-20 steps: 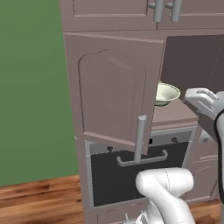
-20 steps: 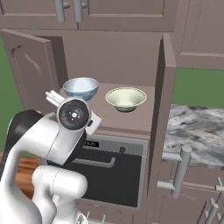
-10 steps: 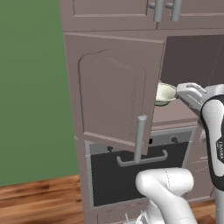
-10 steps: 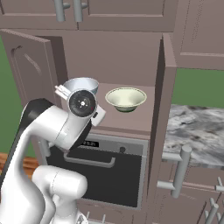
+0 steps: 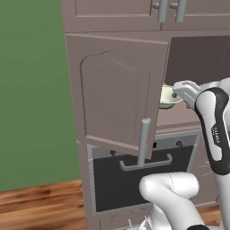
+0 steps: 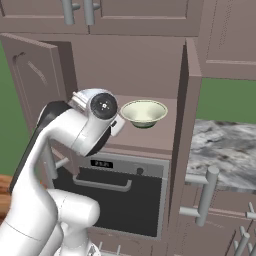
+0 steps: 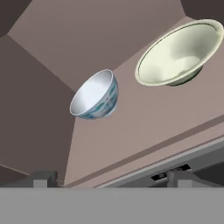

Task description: Move the bowls from the cabinet to the plates on the dining table.

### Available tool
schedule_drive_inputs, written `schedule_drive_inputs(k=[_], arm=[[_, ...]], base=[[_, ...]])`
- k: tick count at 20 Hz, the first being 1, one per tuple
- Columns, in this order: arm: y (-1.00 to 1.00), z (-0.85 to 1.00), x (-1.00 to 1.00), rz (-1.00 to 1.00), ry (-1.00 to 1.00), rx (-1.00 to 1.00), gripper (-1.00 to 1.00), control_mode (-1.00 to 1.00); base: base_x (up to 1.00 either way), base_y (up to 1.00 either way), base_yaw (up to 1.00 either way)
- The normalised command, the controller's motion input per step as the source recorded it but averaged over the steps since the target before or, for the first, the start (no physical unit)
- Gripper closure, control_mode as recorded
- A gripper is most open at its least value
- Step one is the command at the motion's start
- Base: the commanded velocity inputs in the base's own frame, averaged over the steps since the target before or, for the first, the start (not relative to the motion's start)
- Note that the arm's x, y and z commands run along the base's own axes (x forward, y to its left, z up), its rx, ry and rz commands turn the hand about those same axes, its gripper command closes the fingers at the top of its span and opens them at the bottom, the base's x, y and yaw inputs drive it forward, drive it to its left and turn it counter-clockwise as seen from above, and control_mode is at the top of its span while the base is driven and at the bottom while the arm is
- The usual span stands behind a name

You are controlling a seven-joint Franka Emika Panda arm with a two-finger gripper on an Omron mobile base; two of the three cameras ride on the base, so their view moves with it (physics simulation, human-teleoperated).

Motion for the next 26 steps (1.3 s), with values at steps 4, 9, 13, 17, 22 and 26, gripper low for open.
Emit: schedule_drive_inputs(k=[4, 9, 13, 17, 22, 26], arm=[[0.08, -0.19, 0.38, 0.09, 0.09, 0.01, -1.00, -1.00], [0.09, -0.16, 0.34, 0.12, 0.09, 0.02, -1.00, -1.00], [0.06, -0.06, 0.37, 0.11, 0.09, 0.03, -1.00, -1.00], [0.12, -0.03, 0.33, 0.12, 0.08, 0.04, -1.00, -1.00], [0.25, -0.12, 0.23, 0.11, 0.08, 0.04, -1.00, -1.00], [0.34, -0.19, 0.10, 0.11, 0.05, 0.04, -1.00, -1.00]], base=[[0.00, 0.00, 0.00], [0.00, 0.00, 0.00], [0.00, 0.00, 0.00], [0.00, 0.00, 0.00], [0.00, 0.00, 0.00], [0.00, 0.00, 0.00]])
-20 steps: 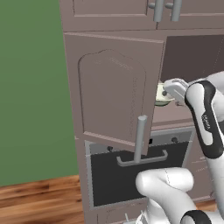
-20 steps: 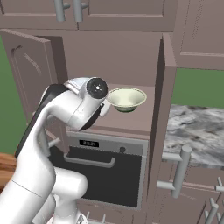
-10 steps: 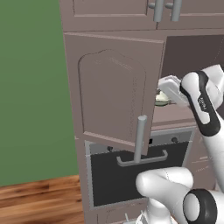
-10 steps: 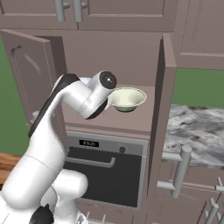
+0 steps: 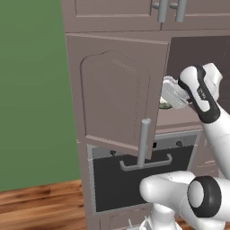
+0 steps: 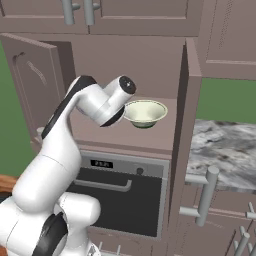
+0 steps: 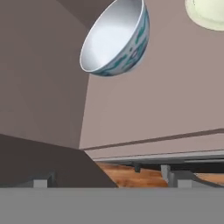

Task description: Move the bowls from the cabinet to the plates on the dining table.

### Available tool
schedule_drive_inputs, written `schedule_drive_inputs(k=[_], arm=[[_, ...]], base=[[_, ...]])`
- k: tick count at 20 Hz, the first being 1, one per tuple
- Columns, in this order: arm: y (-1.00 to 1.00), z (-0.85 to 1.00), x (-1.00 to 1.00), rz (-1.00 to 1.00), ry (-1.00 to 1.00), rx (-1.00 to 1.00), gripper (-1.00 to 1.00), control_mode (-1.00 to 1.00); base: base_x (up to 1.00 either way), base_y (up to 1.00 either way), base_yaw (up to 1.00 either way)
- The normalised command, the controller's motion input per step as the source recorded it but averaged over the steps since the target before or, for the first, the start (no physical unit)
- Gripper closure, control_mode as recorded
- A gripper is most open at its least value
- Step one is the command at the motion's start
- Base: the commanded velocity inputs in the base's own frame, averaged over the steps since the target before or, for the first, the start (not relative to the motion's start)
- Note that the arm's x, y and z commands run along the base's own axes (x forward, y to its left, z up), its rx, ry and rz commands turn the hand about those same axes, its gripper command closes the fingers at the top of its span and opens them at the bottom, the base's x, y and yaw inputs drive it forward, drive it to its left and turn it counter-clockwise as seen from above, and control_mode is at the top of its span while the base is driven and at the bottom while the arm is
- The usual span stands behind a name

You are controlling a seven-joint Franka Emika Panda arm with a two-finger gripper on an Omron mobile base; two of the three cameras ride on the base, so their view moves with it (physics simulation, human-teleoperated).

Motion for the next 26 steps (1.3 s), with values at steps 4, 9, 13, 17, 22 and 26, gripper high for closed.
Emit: schedule_drive_inputs(k=[4, 9, 13, 17, 22, 26], arm=[[0.40, -0.25, 0.00, 0.10, 0.01, 0.04, -1.00, -1.00], [0.42, -0.28, -0.08, 0.10, 0.00, 0.03, -1.00, -1.00], [0.48, -0.27, -0.46, 0.11, 0.00, 0.02, -1.00, -1.00], [0.50, -0.24, -0.75, 0.12, -0.01, 0.03, -1.00, -1.00], [0.54, -0.27, -0.82, 0.12, -0.03, 0.00, -1.00, -1.00], [0.59, -0.30, -0.74, 0.12, -0.03, 0.00, -1.00, -1.00]], base=[[0.00, 0.00, 0.00], [0.00, 0.00, 0.00], [0.00, 0.00, 0.00], [0.00, 0.00, 0.00], [0.00, 0.00, 0.00], [0.00, 0.00, 0.00]])
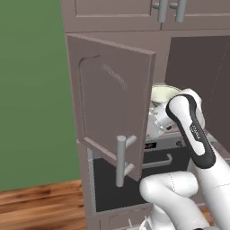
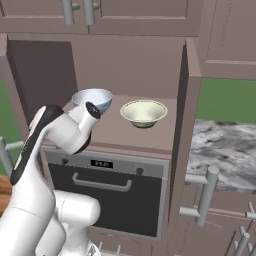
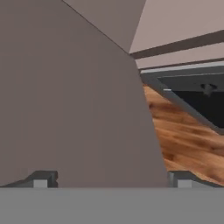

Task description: Move the bowls from the cabinet to the plates on the dining table.

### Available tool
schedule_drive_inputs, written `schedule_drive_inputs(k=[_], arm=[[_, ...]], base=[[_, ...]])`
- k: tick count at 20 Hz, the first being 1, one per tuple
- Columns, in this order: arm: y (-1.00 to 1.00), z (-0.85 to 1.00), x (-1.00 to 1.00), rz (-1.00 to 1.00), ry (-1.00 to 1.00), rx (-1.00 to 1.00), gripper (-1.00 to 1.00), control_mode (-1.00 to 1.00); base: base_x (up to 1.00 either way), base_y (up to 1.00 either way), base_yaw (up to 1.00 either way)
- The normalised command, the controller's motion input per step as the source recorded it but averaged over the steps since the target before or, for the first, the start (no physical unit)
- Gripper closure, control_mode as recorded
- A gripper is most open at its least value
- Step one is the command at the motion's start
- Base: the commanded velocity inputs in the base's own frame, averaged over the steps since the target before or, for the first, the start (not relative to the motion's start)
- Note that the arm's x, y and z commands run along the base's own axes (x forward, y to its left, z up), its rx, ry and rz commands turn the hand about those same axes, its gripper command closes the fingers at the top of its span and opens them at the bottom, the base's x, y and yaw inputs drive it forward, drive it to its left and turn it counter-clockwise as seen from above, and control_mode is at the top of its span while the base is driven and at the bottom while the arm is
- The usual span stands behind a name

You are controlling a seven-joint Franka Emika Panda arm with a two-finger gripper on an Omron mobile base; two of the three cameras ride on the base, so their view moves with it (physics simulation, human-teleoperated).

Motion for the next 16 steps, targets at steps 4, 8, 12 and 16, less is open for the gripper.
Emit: schedule_drive_inputs(k=[4, 8, 12, 16], arm=[[0.68, -0.44, -0.58, 0.09, -0.04, 0.00, -1.00, -1.00], [0.72, -0.49, -0.49, 0.08, -0.03, 0.00, -1.00, -1.00], [0.70, -0.48, -0.37, 0.08, -0.01, 0.00, -1.00, -1.00], [0.57, -0.40, -0.14, 0.08, 0.00, -0.01, -1.00, -1.00]], base=[[0.00, 0.00, 0.00], [0.00, 0.00, 0.00], [0.00, 0.00, 0.00], [0.00, 0.00, 0.00]])
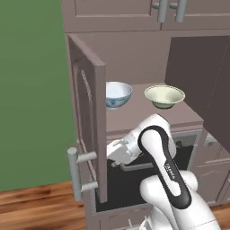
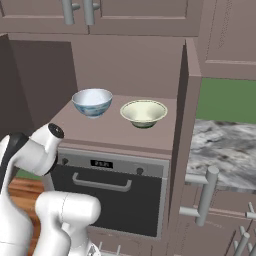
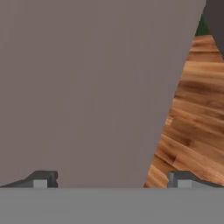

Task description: Move the bowls from the cabinet to the plates on the dining table.

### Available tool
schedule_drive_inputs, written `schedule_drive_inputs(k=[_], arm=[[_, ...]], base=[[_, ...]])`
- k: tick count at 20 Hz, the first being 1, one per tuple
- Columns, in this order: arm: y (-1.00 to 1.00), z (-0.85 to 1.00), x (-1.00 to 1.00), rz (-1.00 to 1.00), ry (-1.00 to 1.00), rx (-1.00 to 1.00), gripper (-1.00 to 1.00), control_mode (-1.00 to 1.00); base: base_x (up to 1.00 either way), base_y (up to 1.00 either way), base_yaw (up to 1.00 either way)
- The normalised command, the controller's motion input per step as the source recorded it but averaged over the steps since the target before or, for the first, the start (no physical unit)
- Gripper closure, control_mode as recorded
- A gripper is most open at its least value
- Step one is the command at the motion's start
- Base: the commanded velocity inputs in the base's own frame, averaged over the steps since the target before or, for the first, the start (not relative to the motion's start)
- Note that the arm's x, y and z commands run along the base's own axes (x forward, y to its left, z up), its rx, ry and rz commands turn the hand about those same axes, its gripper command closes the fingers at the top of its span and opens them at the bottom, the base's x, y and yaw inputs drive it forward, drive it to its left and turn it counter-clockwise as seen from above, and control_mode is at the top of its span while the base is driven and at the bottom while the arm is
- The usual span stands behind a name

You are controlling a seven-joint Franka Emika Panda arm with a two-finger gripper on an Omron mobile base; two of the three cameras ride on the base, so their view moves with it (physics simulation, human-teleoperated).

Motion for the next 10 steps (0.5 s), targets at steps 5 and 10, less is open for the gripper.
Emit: schedule_drive_inputs(k=[5, 10], arm=[[0.56, -0.37, -0.05, 0.07, 0.00, -0.02, -1.00, -1.00], [0.40, -0.26, -0.01, 0.05, 0.00, -0.03, -1.00, -1.00]], base=[[0.00, 0.00, 0.00], [0.00, 0.00, 0.00]])
